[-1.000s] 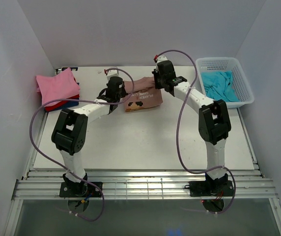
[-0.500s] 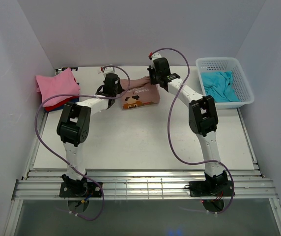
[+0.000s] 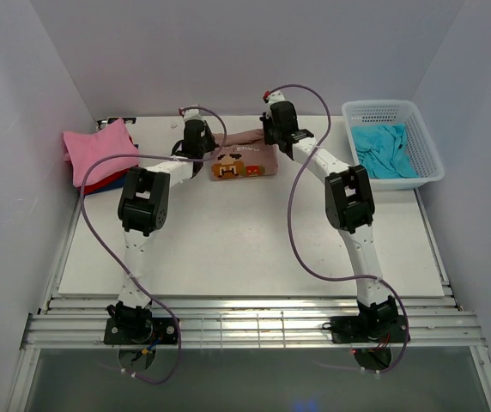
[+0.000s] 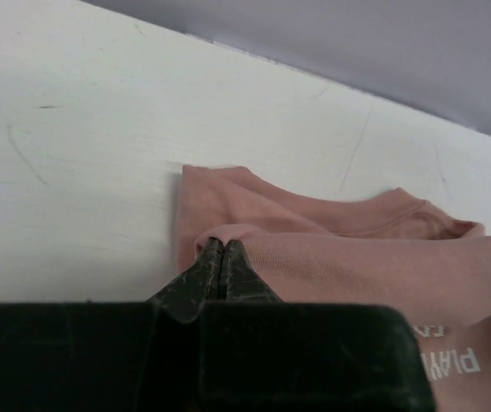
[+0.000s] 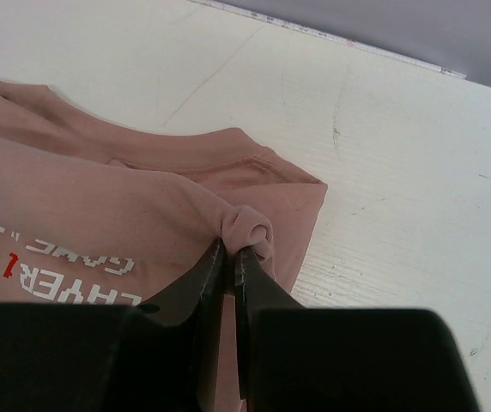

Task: Fold and stack the t-shirts
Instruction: Fold the long partially folded tshirt into a neat square

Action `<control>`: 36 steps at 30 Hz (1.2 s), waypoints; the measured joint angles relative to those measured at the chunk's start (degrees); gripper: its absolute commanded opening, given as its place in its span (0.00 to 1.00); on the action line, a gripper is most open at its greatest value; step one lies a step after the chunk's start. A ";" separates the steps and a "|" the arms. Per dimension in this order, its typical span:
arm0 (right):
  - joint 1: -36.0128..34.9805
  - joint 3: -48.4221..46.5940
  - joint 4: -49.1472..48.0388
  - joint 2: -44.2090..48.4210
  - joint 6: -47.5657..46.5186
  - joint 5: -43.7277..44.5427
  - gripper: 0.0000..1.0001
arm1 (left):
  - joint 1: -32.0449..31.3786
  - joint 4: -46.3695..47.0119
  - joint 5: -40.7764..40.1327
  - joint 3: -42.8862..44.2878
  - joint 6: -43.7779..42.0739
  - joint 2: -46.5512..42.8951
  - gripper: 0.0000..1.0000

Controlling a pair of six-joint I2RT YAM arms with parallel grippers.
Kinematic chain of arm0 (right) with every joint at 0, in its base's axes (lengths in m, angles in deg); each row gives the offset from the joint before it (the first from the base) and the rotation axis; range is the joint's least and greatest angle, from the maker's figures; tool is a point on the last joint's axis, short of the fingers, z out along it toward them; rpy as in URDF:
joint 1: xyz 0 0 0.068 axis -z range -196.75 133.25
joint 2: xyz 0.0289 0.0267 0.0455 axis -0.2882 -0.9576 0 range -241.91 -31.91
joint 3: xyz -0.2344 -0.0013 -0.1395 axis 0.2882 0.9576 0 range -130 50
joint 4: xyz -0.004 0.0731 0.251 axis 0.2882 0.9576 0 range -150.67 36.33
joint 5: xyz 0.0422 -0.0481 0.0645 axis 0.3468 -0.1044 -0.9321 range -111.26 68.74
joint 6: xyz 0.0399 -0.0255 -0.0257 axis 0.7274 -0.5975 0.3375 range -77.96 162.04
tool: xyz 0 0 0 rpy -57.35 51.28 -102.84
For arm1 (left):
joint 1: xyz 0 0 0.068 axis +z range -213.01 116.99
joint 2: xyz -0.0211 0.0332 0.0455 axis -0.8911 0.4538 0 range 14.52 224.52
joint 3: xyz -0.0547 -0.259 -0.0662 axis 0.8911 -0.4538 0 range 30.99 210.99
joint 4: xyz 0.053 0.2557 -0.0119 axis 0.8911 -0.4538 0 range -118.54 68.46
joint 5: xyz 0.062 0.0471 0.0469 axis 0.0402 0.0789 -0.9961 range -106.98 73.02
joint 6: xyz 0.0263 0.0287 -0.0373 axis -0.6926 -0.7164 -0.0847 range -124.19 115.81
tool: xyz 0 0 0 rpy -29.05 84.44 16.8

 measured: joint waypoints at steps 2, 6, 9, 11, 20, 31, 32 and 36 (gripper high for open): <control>0.04 0.22 -0.44 -1.01 -0.02 0.52 0.10 | 0.33 0.68 1.81 2.78 -0.39 3.80 0.00; 0.22 0.37 -0.96 -2.08 -0.09 1.77 0.10 | 0.52 2.27 4.15 6.01 -1.49 9.01 0.00; 0.26 0.37 -1.75 -2.38 -0.39 2.78 0.10 | 0.52 4.13 4.59 6.16 -2.27 9.66 0.00; 0.28 0.52 -2.01 -2.40 -0.50 3.56 0.11 | 0.52 6.27 4.92 6.14 -2.67 9.66 0.00; 0.31 5.62 -5.51 -0.79 -1.53 8.98 0.48 | 0.44 11.15 2.56 6.64 -5.49 8.39 0.93; -1.25 27.28 -10.25 19.61 -4.48 8.98 0.39 | -1.70 16.65 6.08 -11.43 -2.78 -14.80 0.33; -1.33 28.04 -10.88 20.87 -4.26 8.31 0.31 | -2.23 17.49 7.43 -12.72 -1.73 -15.39 0.23; -2.03 32.35 -12.74 24.26 -2.01 5.11 0.08 | -5.42 18.32 13.29 -14.99 0.26 -12.57 0.00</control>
